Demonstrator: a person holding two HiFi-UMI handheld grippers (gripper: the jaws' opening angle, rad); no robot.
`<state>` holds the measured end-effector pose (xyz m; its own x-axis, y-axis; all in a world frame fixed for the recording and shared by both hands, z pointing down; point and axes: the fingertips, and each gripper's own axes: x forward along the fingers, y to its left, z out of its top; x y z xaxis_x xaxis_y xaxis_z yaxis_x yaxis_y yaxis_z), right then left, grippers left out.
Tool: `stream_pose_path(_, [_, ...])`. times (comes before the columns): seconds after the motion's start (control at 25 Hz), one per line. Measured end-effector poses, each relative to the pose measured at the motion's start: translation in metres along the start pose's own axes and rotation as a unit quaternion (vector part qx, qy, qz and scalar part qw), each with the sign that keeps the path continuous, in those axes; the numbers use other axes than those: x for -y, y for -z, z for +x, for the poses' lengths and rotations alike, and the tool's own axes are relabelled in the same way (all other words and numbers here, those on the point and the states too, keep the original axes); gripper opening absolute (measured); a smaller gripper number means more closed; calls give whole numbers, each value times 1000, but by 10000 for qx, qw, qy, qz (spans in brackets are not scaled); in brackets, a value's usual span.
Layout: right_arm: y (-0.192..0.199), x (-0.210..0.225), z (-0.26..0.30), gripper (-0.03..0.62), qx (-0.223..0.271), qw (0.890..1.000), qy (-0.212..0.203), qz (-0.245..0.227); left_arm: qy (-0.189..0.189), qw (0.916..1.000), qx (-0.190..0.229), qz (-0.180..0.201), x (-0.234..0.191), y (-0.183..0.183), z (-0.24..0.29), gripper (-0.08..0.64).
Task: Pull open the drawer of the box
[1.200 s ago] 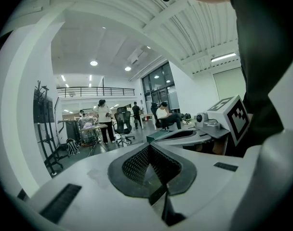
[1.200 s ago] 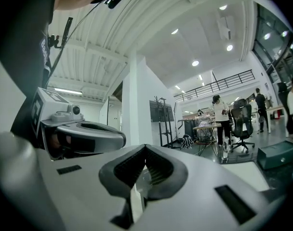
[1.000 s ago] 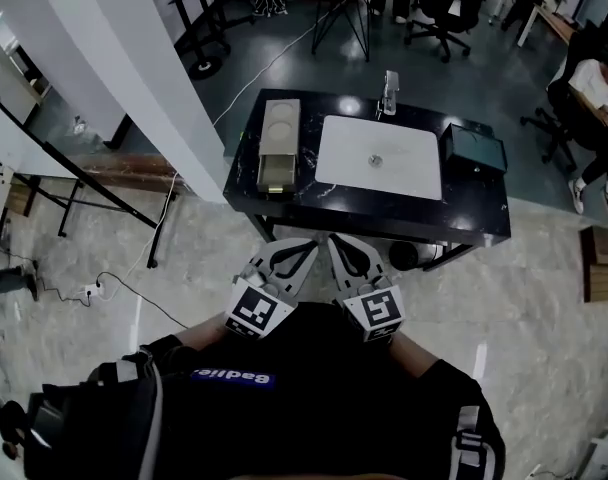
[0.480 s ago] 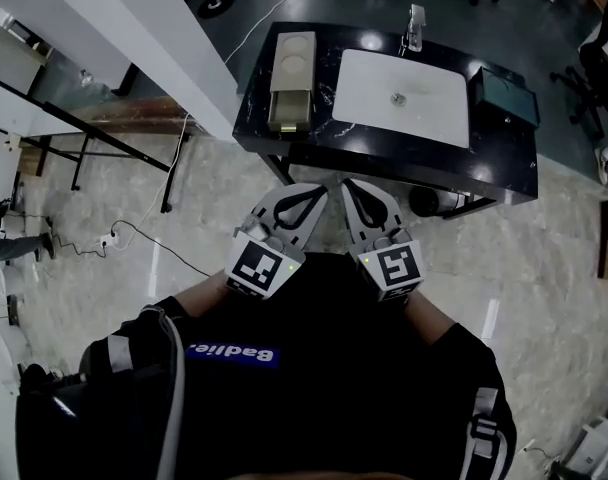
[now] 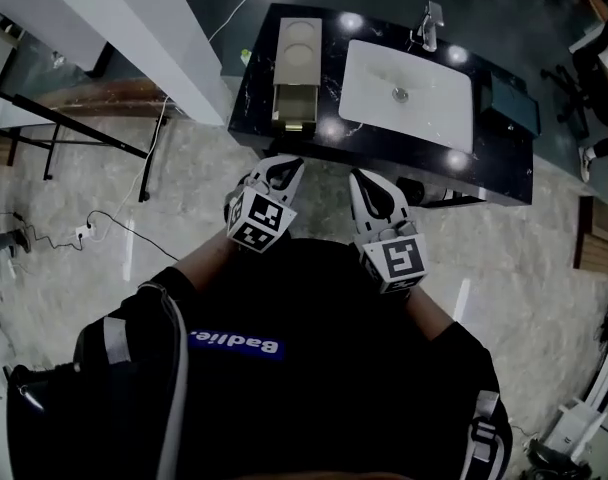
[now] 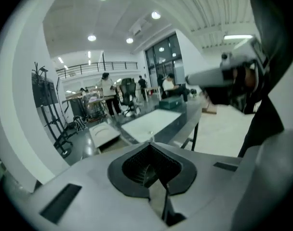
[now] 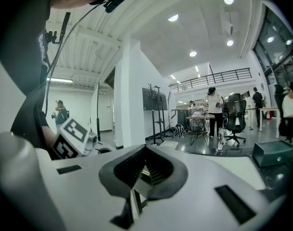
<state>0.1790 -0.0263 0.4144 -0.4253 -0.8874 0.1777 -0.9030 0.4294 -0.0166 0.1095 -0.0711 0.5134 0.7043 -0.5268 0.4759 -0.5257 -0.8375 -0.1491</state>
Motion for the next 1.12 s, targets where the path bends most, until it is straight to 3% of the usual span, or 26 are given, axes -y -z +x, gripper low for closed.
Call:
stream_pose_path(0.2, [7, 1, 53, 0, -627, 9977, 253, -107, 50, 9965, -694, 455, -61, 66, 48, 2])
stream_pose_path(0.36, [2, 2, 108, 0, -833, 9955, 369, -279, 977, 9884, -982, 622, -71, 95, 80, 2])
stream_pose_path(0.44, [0, 7, 130, 0, -842, 9947, 527, -261, 1224, 9846, -943, 813, -75, 100, 90, 2])
stream_pose_path(0.6, [-3, 14, 161, 0, -1085, 9902, 865, -179, 1223, 9836, -600, 1186, -102, 85, 103, 2])
stream_pose_path(0.72, [-1, 15, 178, 0, -1396, 9851, 996, -157, 1226, 9834, -530, 1227, -121, 76, 120, 2])
stream_pose_path(0.92, [-2, 33, 189, 0, -1358, 9841, 1135, -164, 1087, 9836, -524, 1338, -143, 71, 151, 2])
stream_pose_path(1.12, [-7, 50, 200, 0, -1458, 9856, 849, -120, 880, 9847, -581, 1385, -151, 66, 165, 2])
